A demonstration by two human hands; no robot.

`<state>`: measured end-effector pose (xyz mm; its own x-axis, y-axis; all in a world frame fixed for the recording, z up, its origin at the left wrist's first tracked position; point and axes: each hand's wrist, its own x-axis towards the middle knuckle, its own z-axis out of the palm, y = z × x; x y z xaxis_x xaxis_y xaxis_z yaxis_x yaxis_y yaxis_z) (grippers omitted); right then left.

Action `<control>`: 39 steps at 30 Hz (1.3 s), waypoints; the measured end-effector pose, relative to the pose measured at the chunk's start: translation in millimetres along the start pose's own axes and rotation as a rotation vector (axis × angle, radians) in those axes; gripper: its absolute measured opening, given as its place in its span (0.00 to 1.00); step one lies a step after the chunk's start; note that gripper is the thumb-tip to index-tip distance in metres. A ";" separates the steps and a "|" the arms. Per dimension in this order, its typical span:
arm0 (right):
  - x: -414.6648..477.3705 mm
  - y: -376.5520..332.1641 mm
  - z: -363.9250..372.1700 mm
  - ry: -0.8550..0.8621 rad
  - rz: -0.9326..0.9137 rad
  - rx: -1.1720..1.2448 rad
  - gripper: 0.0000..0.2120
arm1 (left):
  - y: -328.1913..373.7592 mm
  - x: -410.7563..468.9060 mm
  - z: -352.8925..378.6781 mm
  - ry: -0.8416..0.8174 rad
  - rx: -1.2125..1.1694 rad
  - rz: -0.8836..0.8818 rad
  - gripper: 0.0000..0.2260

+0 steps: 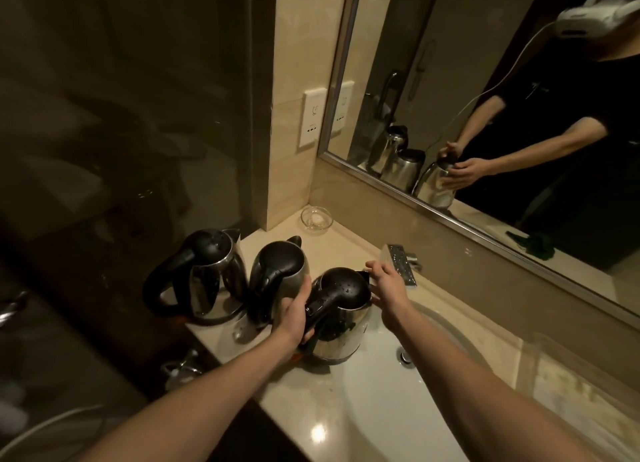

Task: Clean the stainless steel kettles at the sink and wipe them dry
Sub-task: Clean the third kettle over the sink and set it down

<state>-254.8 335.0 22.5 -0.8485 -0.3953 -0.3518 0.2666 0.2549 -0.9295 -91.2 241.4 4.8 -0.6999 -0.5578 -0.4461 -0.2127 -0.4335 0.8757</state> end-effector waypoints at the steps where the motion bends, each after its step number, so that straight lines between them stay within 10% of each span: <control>1: -5.4 2.2 0.3 -0.005 -0.001 0.004 0.11 | -4.5 -4.1 -3.3 -0.001 0.009 0.011 0.28; 39: -101.2 75.1 35.9 0.231 0.164 0.259 0.17 | -53.5 -18.3 -91.3 -0.053 0.592 0.155 0.27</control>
<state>-132.5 362.5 -15.7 -0.8576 -0.1510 -0.4916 0.4892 0.0552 -0.8704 -4.8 210.1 -50.7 -0.7827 -0.5404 -0.3089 -0.4379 0.1253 0.8902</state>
